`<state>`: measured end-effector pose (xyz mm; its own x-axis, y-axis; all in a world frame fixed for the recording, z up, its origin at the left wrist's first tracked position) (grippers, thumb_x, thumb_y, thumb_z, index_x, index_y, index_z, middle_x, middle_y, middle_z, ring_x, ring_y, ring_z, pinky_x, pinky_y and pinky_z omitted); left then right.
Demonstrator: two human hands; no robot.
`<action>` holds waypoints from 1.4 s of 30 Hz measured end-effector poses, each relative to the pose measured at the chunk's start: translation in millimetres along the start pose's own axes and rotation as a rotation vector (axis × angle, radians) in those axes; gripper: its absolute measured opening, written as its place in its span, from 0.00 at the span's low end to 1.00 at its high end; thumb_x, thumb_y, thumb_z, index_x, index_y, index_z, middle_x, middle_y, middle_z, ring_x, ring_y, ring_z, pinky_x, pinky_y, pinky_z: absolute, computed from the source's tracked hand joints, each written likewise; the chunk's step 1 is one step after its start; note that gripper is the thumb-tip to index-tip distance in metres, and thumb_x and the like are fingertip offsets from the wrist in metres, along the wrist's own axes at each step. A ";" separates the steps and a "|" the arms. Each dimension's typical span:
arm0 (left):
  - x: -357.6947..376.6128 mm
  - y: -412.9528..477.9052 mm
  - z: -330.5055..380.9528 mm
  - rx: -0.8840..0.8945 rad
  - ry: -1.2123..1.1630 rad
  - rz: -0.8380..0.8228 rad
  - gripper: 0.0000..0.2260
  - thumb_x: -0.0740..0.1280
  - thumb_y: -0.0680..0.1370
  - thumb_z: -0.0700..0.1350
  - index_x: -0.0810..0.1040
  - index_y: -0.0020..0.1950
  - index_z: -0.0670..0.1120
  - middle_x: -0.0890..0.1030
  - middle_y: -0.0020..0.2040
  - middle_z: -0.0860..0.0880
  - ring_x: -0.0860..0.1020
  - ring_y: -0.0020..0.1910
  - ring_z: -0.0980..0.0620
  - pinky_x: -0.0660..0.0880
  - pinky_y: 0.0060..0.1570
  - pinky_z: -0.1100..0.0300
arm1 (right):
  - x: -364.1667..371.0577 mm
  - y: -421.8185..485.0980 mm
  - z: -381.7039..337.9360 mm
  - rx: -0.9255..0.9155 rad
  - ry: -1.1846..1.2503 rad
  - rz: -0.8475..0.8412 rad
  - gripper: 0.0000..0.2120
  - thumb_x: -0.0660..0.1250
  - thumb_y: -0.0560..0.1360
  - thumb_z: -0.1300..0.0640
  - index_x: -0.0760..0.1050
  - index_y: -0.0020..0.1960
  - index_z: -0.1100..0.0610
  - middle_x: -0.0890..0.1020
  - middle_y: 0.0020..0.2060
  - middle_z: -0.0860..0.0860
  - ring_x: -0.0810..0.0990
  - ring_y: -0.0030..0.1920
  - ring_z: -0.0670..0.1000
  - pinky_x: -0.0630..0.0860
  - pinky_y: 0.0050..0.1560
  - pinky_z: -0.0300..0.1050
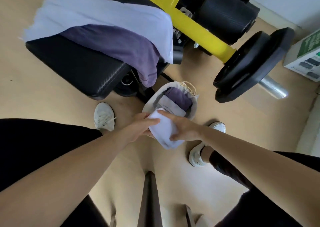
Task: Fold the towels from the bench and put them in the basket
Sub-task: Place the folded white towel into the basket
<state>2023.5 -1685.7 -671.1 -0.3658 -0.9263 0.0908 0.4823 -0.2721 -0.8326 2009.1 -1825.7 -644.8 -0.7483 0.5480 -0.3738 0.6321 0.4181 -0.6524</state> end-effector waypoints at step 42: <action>-70.6 89.5 -34.7 0.155 0.076 0.432 0.07 0.74 0.76 0.39 0.83 0.51 0.49 0.85 0.47 0.46 0.85 0.50 0.41 0.84 0.50 0.41 | 9.4 86.7 48.2 -0.426 -0.960 0.312 0.35 0.65 0.72 0.34 0.65 0.76 0.45 0.68 0.74 0.56 0.68 0.68 0.67 0.68 0.65 0.64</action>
<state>2064.8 -1635.5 -771.0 -0.1596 -0.9433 -0.2910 0.7145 0.0930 -0.6935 2047.1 -1819.3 -736.6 -0.2717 -0.0420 -0.9615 0.7006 0.6763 -0.2276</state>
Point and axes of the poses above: each hand's wrist, its own y-axis towards the middle knuckle, its own x-axis out of the palm, z = x × y, the point moved 10 cm from there along y, towards the middle knuckle
